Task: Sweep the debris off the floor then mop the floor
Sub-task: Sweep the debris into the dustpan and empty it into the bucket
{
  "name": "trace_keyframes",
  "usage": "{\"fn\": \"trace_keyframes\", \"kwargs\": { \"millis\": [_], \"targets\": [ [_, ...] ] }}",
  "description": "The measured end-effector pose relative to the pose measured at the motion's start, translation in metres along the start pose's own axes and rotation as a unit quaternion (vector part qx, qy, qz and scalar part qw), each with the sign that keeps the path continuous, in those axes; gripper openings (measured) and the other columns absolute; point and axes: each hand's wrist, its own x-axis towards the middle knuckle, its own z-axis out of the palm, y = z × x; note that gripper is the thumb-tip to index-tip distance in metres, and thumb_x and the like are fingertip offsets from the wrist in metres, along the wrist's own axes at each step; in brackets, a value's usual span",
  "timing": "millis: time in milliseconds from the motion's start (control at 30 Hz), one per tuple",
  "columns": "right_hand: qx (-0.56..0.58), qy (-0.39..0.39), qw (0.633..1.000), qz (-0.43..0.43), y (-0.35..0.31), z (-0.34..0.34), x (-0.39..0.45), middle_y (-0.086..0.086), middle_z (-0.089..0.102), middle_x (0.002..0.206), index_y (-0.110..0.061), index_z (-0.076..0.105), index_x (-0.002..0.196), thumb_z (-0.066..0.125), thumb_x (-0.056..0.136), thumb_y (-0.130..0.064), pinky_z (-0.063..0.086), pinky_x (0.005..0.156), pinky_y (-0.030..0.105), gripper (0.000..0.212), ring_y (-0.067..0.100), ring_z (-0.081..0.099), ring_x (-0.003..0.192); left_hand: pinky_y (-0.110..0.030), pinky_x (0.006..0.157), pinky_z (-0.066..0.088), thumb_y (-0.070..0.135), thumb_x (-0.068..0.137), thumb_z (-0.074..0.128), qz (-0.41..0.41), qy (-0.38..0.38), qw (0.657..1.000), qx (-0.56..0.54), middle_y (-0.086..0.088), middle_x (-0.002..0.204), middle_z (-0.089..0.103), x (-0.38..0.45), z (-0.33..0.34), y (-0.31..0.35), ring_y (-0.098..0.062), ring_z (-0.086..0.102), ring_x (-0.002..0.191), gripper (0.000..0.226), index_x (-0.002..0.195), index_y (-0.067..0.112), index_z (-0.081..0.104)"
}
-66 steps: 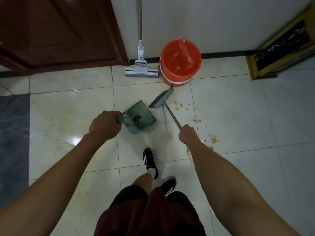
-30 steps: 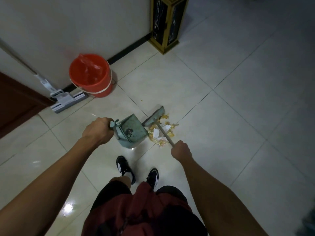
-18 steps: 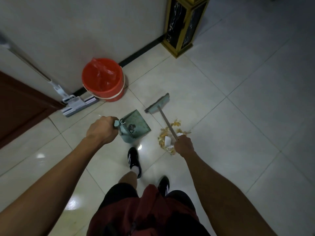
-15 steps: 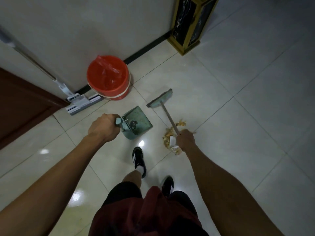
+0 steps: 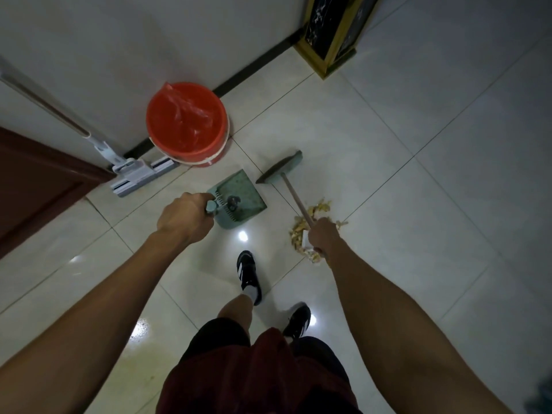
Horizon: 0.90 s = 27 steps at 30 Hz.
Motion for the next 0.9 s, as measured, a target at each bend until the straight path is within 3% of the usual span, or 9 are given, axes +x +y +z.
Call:
{"fn": "trace_keyframes", "kwargs": {
  "millis": [33, 133, 200, 333, 467, 600, 700, 800, 900],
  "targets": [
    [0.002, -0.004, 1.000, 0.003, 0.007, 0.001, -0.006, 0.015, 0.065, 0.107, 0.008, 0.057, 0.124, 0.047, 0.099, -0.007, 0.053, 0.072, 0.032, 0.031, 0.031, 0.067, 0.098, -0.040, 0.068, 0.058, 0.020, 0.089, 0.061, 0.001, -0.001, 1.000, 0.001, -0.004, 0.093, 0.068, -0.002, 0.001, 0.003, -0.029, 0.065, 0.080, 0.019, 0.102, 0.033, 0.067],
    [0.002, 0.000, 1.000, 0.023, 0.034, 0.006, -0.014, 0.006, 0.058, 0.072, 0.005, 0.060, 0.113, 0.049, 0.098, -0.009, 0.047, 0.047, 0.026, 0.024, 0.020, 0.060, 0.060, -0.039, 0.067, 0.057, 0.019, 0.087, 0.060, 0.006, -0.001, 1.000, 0.004, -0.004, 0.091, 0.067, -0.010, 0.007, 0.017, -0.030, 0.064, 0.079, 0.016, 0.093, 0.033, 0.064],
    [0.015, 0.007, 0.999, 0.034, 0.056, 0.010, -0.023, 0.007, 0.057, 0.068, 0.005, 0.061, 0.110, 0.049, 0.097, -0.007, 0.050, 0.046, 0.029, 0.021, 0.019, 0.059, 0.055, -0.038, 0.067, 0.056, 0.018, 0.085, 0.060, 0.007, 0.000, 1.000, 0.007, -0.004, 0.089, 0.066, -0.020, 0.015, 0.027, -0.032, 0.064, 0.079, 0.015, 0.089, 0.032, 0.063],
    [0.040, -0.001, 0.998, 0.044, 0.111, 0.016, -0.045, 0.010, 0.059, 0.070, 0.008, 0.061, 0.110, 0.051, 0.094, -0.004, 0.058, 0.058, 0.036, 0.022, 0.028, 0.069, 0.067, -0.039, 0.069, 0.057, 0.018, 0.083, 0.061, 0.007, 0.015, 1.000, 0.007, -0.006, 0.090, 0.068, -0.050, 0.039, 0.046, -0.032, 0.064, 0.079, 0.015, 0.091, 0.030, 0.067],
    [0.025, -0.002, 0.998, 0.049, 0.171, 0.023, -0.066, 0.010, 0.057, 0.072, 0.005, 0.057, 0.112, 0.050, 0.093, -0.004, 0.056, 0.056, 0.033, 0.022, 0.026, 0.066, 0.062, -0.042, 0.073, 0.057, 0.020, 0.086, 0.061, 0.002, 0.034, 0.999, 0.009, -0.010, 0.095, 0.068, -0.088, 0.072, 0.069, -0.036, 0.064, 0.084, 0.016, 0.097, 0.027, 0.070],
    [0.017, 0.000, 0.999, 0.043, 0.228, 0.026, -0.082, 0.009, 0.055, 0.074, 0.002, 0.057, 0.113, 0.051, 0.093, -0.005, 0.053, 0.053, 0.031, 0.022, 0.025, 0.066, 0.064, -0.036, 0.067, 0.051, 0.022, 0.089, 0.061, -0.012, 0.060, 0.998, 0.012, -0.011, 0.093, 0.069, -0.136, 0.112, 0.091, -0.037, 0.064, 0.082, 0.011, 0.096, 0.027, 0.068],
    [0.013, 0.012, 0.999, 0.034, 0.258, 0.024, -0.093, 0.012, 0.060, 0.084, 0.002, 0.059, 0.114, 0.051, 0.093, -0.007, 0.058, 0.063, 0.036, 0.024, 0.030, 0.070, 0.077, -0.038, 0.067, 0.053, 0.021, 0.090, 0.059, -0.028, 0.073, 0.997, 0.005, -0.010, 0.092, 0.070, -0.170, 0.136, 0.101, -0.035, 0.063, 0.080, 0.014, 0.099, 0.027, 0.069],
    [-0.046, 0.052, 0.997, -0.023, 0.274, 0.023, -0.106, 0.016, 0.065, 0.111, 0.001, 0.058, 0.113, 0.053, 0.093, -0.012, 0.057, 0.084, 0.039, 0.025, 0.034, 0.067, 0.103, -0.040, 0.071, 0.055, 0.021, 0.090, 0.060, -0.048, 0.080, 0.996, -0.008, -0.011, 0.093, 0.070, -0.201, 0.152, 0.103, -0.037, 0.063, 0.081, 0.016, 0.100, 0.027, 0.071],
    [-0.097, 0.056, 0.991, -0.070, 0.281, 0.028, -0.116, 0.013, 0.064, 0.115, -0.005, 0.058, 0.117, 0.054, 0.092, -0.016, 0.056, 0.087, 0.037, 0.027, 0.031, 0.065, 0.105, -0.041, 0.074, 0.055, 0.021, 0.089, 0.062, -0.073, 0.093, 0.992, -0.031, -0.012, 0.099, 0.071, -0.229, 0.160, 0.097, -0.038, 0.065, 0.086, 0.021, 0.105, 0.029, 0.073]
  ]
}}
